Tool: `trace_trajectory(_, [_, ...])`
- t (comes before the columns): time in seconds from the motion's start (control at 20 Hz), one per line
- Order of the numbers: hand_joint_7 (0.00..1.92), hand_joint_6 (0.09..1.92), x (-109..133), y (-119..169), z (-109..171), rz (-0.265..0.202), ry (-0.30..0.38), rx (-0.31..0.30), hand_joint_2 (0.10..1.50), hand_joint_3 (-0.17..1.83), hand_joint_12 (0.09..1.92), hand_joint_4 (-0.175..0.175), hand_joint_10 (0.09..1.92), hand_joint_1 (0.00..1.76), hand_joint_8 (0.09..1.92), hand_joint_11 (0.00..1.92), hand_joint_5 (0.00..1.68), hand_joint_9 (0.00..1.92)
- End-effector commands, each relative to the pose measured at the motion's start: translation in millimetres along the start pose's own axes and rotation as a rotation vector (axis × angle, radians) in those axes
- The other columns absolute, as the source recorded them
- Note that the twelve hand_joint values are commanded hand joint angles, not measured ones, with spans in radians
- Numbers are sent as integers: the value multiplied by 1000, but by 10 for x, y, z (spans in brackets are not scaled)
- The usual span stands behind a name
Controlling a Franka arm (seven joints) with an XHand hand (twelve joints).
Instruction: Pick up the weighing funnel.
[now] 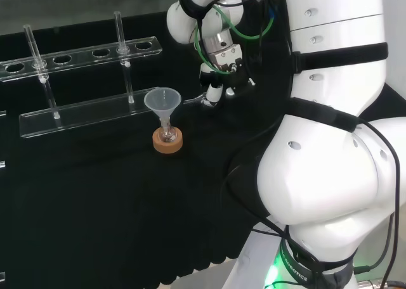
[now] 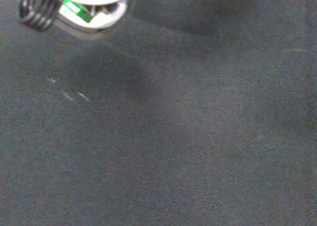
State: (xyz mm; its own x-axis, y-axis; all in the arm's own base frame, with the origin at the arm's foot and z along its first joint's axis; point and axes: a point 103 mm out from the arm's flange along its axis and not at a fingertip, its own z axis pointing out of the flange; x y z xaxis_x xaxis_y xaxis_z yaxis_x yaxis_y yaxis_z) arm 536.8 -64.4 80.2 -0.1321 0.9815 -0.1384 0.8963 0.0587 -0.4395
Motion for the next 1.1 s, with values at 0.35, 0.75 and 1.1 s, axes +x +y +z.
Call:
trace_trajectory(0.35, [540, 729, -42, 18, 17, 8, 8, -23, 589, 567, 1272, 31, 489, 952, 657, 507, 755, 771])
trace_trajectory(0.75, [542, 731, -48, 47, 26, 9, 14, -19, 591, 574, 1265, 23, 488, 953, 655, 518, 747, 775])
trace_trajectory(1.1, [541, 735, -4, 86, 31, 12, 7, -6, 592, 579, 1260, 21, 486, 948, 654, 522, 744, 776])
